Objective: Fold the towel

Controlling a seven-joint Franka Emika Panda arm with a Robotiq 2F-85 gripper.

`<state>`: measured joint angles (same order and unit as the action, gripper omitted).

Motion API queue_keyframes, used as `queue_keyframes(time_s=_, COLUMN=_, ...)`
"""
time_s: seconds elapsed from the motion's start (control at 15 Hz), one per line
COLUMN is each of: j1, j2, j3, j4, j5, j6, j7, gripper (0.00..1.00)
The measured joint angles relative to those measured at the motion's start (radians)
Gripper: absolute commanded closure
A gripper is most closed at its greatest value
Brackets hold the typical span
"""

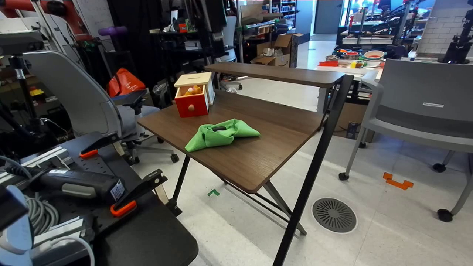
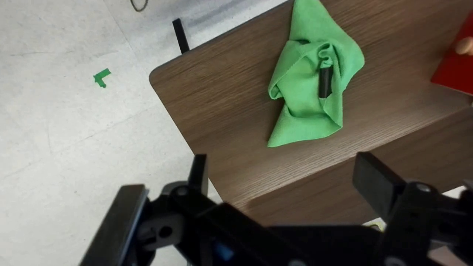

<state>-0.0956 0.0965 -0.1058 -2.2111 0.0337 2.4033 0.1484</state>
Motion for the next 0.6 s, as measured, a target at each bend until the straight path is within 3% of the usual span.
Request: queue_keyframes(time_s=0.6, j1=0.004, j2=0.542, j3=0.008, j4=0.431, j5=0.016, j6=0.048, j7=0.116, gripper=0.00)
